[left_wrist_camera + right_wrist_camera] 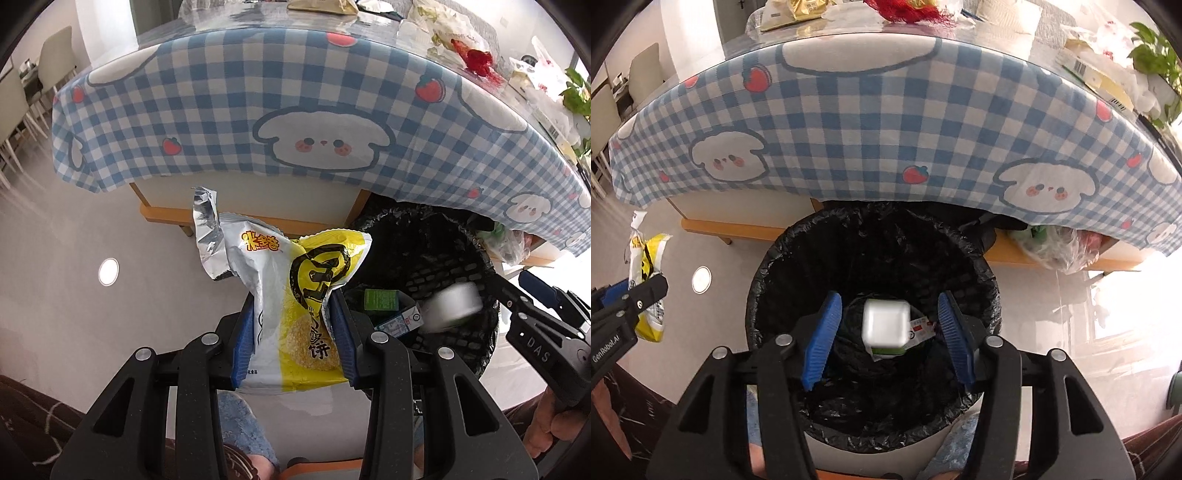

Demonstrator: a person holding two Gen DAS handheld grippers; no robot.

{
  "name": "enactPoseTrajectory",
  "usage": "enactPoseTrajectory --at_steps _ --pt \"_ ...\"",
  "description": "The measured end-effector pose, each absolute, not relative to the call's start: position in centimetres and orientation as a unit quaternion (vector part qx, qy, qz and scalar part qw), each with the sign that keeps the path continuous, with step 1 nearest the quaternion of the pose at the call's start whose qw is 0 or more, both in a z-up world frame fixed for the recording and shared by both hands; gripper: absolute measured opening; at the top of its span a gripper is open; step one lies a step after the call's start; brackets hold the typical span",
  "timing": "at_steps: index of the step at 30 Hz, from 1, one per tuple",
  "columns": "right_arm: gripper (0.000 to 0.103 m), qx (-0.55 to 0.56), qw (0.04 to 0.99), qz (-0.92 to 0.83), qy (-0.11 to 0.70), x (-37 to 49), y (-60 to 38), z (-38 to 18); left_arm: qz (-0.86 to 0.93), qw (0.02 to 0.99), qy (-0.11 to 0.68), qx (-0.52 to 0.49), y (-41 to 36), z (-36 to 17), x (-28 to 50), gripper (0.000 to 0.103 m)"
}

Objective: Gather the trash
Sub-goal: 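Open the right tool to drop the white pill bottle into the bin, then open the left tool to drop the yellow snack bag into the bin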

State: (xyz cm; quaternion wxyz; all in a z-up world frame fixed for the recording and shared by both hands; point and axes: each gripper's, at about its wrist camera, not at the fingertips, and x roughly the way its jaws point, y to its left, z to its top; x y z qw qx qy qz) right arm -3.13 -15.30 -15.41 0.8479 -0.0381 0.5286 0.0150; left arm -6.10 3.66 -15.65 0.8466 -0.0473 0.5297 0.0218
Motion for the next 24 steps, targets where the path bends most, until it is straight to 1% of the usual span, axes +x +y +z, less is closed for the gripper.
enactPoseTrajectory --at_steps 1,3,5,7,9,11,19,24 --pt "0.058 -0.038 0.847 0.013 0.530 -3.1 -15.4 -15.5 0.022 0.847 0.529 -0.046 3.6 -15.6 -6.1 0.038" --pt "0.068 -0.033 0.848 0.010 0.529 -3.2 -15.9 -15.3 0.022 0.846 0.530 -0.047 3.3 -15.6 -6.0 0.038" --pt "0.075 -0.030 0.849 0.005 0.528 -3.2 -16.3 -15.1 0.021 0.845 0.533 -0.045 3.0 -15.6 -6.0 0.038" --pt "0.078 -0.034 0.851 0.001 0.525 -3.3 -16.5 -14.6 0.021 0.844 0.535 -0.037 2.5 -15.6 -5.9 0.038" --pt "0.087 -0.041 0.854 -0.008 0.518 -3.4 -16.7 -14.0 0.021 0.844 0.535 -0.033 2.0 -15.3 -5.9 0.038" --pt "0.091 -0.043 0.859 -0.012 0.510 -3.5 -17.1 -13.4 0.018 0.847 0.531 -0.029 1.6 -14.8 -6.0 0.038" --pt "0.092 -0.046 0.858 -0.047 0.509 -3.3 -21.6 -12.7 0.001 0.851 0.524 -0.030 -0.5 -14.1 -5.5 0.038" --pt "0.092 -0.038 0.856 -0.064 0.511 -3.2 -25.4 -13.0 -0.014 0.850 0.527 -0.012 -2.7 -15.2 -5.3 0.038"
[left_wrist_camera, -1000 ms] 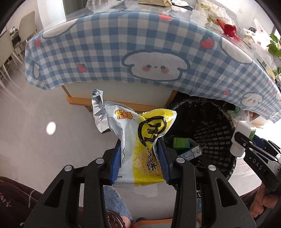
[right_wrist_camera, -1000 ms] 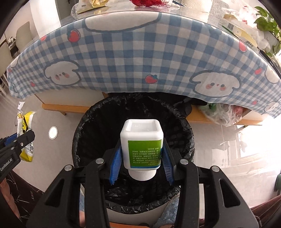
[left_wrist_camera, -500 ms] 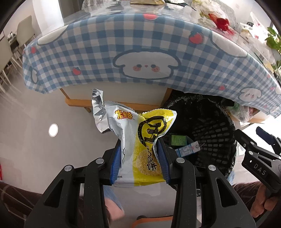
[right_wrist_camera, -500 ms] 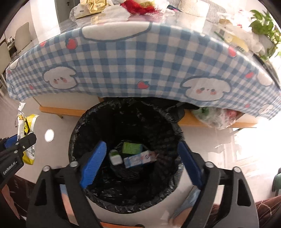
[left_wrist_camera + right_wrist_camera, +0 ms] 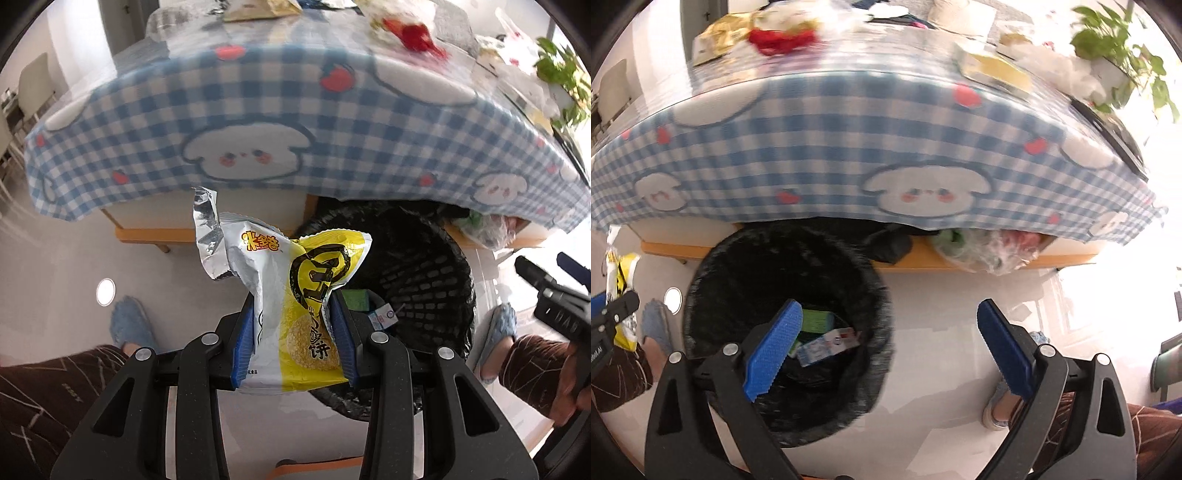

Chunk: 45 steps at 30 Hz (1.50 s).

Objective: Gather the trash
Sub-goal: 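Open the left tool to drop the yellow snack bag into the bin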

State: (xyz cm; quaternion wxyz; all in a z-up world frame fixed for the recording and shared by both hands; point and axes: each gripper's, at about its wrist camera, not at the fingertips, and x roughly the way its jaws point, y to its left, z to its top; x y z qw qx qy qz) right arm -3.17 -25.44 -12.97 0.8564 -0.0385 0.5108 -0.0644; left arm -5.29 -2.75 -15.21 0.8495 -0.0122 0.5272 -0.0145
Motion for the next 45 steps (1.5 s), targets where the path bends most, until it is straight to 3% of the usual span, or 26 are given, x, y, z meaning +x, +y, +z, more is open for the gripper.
enactPoseTrajectory --at_steps 24,32,37,45 --pt "0.094 0.040 0.832 -0.110 0.542 -3.2 -35.9 -15.9 -0.064 0.822 0.566 0.017 -12.3 -19.5 -1.0 0.039" --pt "0.094 0.027 0.841 -0.104 0.530 -2.9 -35.0 -15.3 -0.062 0.822 0.566 0.006 -12.3 -19.7 -0.8 0.056" --pt "0.094 0.023 0.850 -0.099 0.516 -3.0 -34.1 -14.0 -0.058 0.831 0.554 0.006 -11.8 -18.5 -1.1 0.074" --pt "0.094 0.014 0.863 -0.097 0.496 -3.0 -32.8 -12.0 -0.048 0.843 0.536 0.002 -10.9 -16.8 -1.3 0.091"
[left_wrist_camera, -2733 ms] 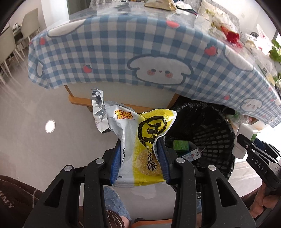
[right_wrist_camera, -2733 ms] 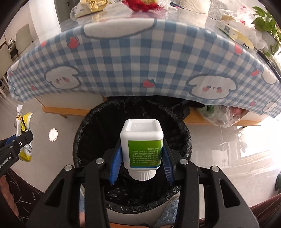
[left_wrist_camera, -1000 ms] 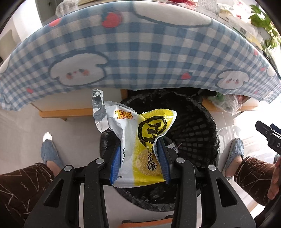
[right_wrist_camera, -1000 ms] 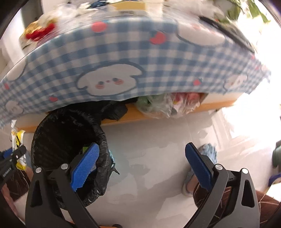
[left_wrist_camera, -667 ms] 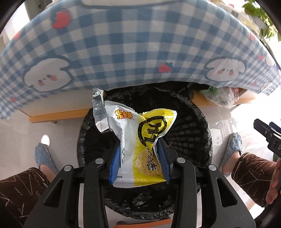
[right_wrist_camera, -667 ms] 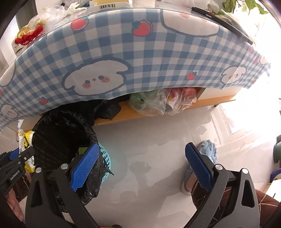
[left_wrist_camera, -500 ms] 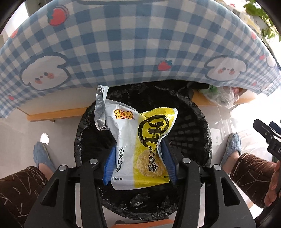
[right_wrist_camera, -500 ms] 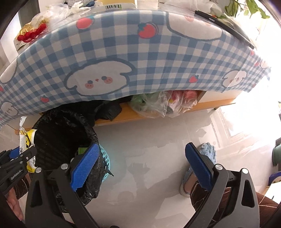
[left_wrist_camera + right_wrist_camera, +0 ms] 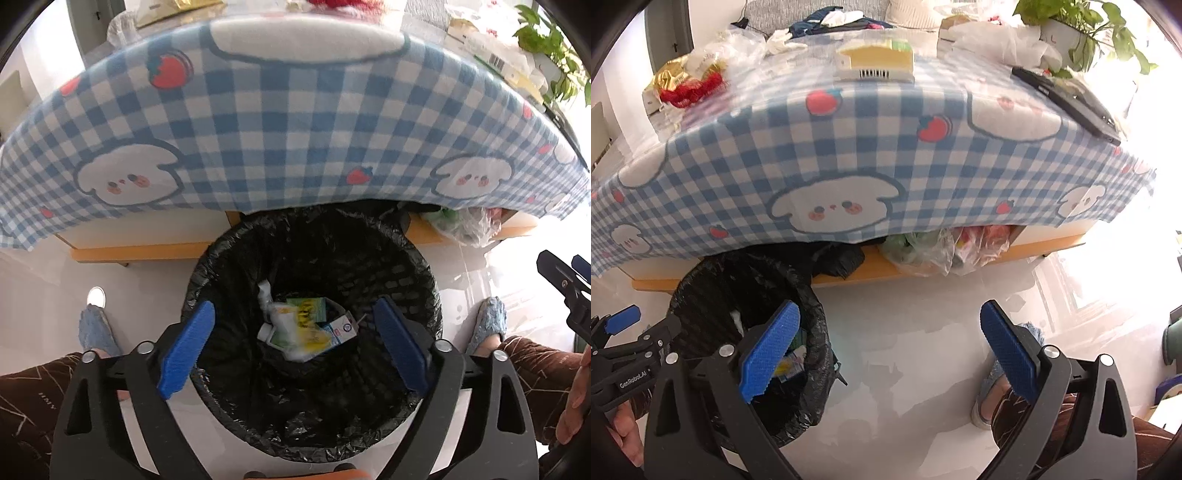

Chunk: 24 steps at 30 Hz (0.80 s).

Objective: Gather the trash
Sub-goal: 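Open the left tool to drop the yellow snack bag into the bin, then move both tools back over the table toward the red net and medicine box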

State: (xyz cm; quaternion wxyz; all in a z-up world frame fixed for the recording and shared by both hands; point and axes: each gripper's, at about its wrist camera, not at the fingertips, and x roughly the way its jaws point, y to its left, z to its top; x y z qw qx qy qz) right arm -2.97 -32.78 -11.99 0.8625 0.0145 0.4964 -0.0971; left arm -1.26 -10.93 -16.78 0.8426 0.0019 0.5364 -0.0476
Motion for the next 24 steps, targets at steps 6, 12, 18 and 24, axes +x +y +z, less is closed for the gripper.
enactPoseTrajectory --at_steps 6,12,18,24 --pt "0.094 0.015 0.867 -0.101 0.488 -2.9 -32.5 -10.6 -0.049 0.856 0.515 -0.010 -10.2 -14.2 -1.7 0.097" --pt "0.094 0.020 0.874 -0.101 0.475 -3.0 -32.3 -9.0 -0.049 0.865 0.498 -0.019 -9.4 -11.3 -2.0 0.097" --pt "0.094 0.010 0.882 -0.097 0.461 -3.4 -31.5 -6.4 -0.049 0.872 0.487 -0.020 -8.6 -8.5 -2.0 0.097" --pt "0.094 0.002 0.889 -0.094 0.448 -3.0 -30.9 -3.9 -0.046 0.876 0.479 -0.020 -7.7 -6.2 -1.3 0.097"
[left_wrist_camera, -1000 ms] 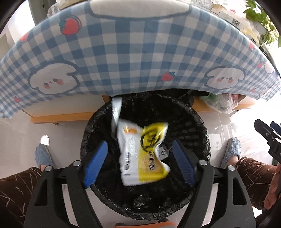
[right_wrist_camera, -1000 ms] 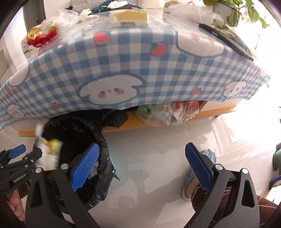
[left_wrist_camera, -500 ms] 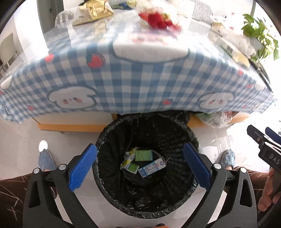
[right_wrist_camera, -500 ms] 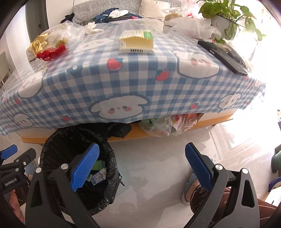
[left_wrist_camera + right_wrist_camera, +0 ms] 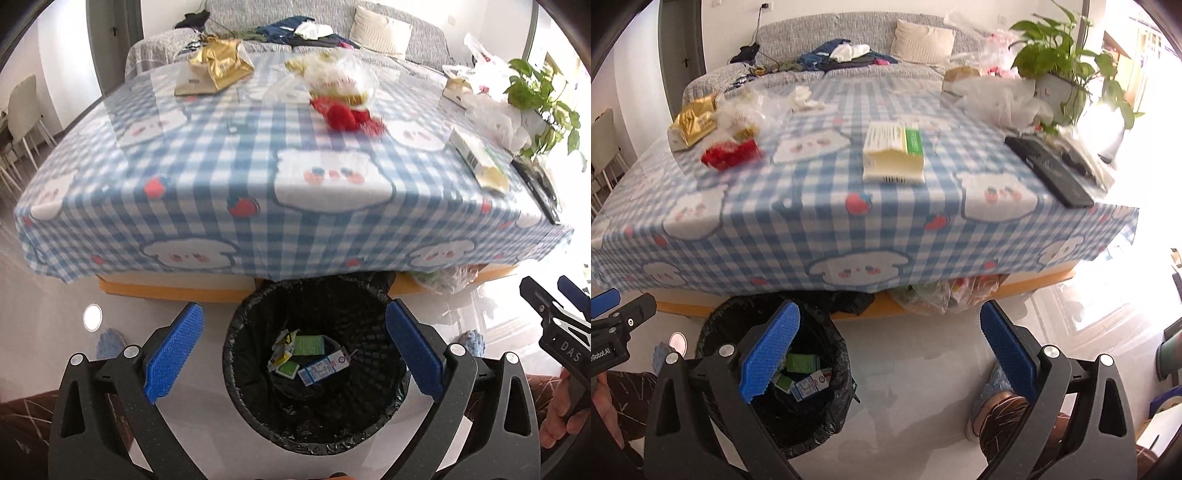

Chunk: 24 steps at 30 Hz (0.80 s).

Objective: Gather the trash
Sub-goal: 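Move both tools back over the table toward the red net and medicine box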

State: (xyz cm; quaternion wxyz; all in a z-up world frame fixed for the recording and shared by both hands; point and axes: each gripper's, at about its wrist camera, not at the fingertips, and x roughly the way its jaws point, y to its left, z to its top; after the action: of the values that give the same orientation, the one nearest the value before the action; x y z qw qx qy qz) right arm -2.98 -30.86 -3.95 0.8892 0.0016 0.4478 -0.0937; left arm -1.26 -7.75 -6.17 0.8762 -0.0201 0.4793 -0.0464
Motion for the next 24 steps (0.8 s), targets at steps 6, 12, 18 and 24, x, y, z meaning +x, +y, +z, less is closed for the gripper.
enactPoseTrajectory --at_steps 6,12,18,24 --pt "0.094 0.004 0.895 -0.095 0.435 -1.6 -30.9 -1.9 -0.048 0.881 0.470 -0.033 -6.3 -3.7 0.1 0.097" --pt "0.094 -0.010 0.899 -0.103 0.425 0.2 -31.6 -0.4 -0.042 0.889 0.455 -0.034 -5.4 -1.4 2.0 0.097" --pt "0.094 -0.016 0.901 -0.107 0.420 2.8 -32.7 0.5 -0.048 0.891 0.451 -0.030 -6.3 -0.5 4.3 0.097" --pt "0.094 -0.013 0.900 -0.111 0.421 6.0 -33.9 0.6 -0.060 0.890 0.452 -0.020 -8.3 -0.5 6.9 0.097"
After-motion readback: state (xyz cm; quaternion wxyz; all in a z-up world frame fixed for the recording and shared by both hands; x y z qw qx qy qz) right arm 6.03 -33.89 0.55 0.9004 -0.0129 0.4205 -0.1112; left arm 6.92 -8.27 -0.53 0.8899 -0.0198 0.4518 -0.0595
